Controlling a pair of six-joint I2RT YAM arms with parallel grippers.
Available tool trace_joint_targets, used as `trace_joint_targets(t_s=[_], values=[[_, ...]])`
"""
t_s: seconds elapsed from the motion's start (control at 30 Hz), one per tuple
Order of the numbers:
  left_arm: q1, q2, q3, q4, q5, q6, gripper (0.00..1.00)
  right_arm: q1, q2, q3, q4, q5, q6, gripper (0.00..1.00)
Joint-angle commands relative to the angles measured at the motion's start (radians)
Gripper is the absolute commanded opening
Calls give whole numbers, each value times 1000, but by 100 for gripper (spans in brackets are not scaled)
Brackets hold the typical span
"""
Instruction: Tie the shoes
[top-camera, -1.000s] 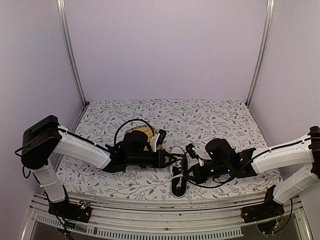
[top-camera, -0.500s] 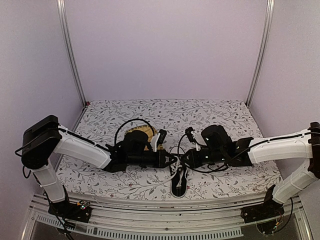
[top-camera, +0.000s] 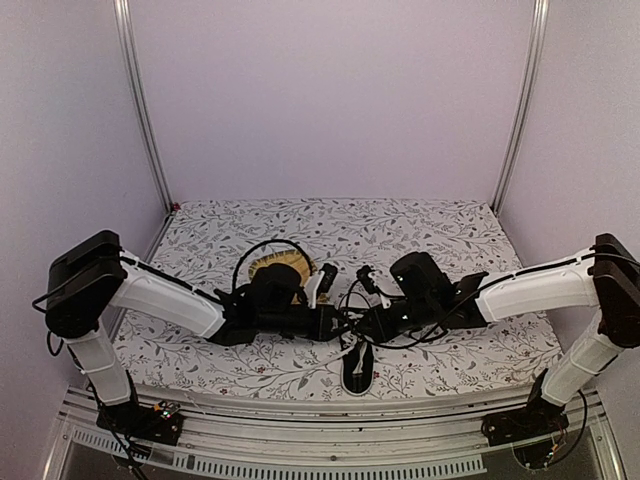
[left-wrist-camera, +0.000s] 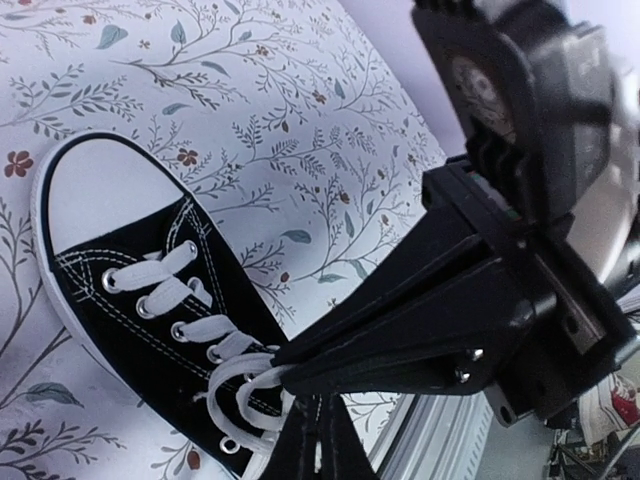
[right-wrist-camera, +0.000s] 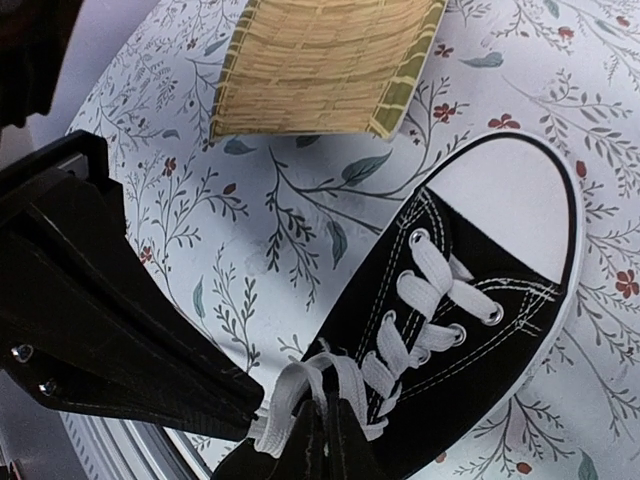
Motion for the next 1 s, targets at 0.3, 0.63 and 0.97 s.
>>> trace_joint_targets(t_s=[0.3, 0.63, 0.97], values=[[-74, -72, -23, -71, 12, 115, 16, -1, 15, -35, -21, -81, -9, 2], [-31, -114, 2, -199, -109, 40, 37, 0, -6, -72, -12, -69, 7, 2], [-21, 48, 111, -253, -88, 14, 19, 0, 3, -72, 6, -70, 16, 2]])
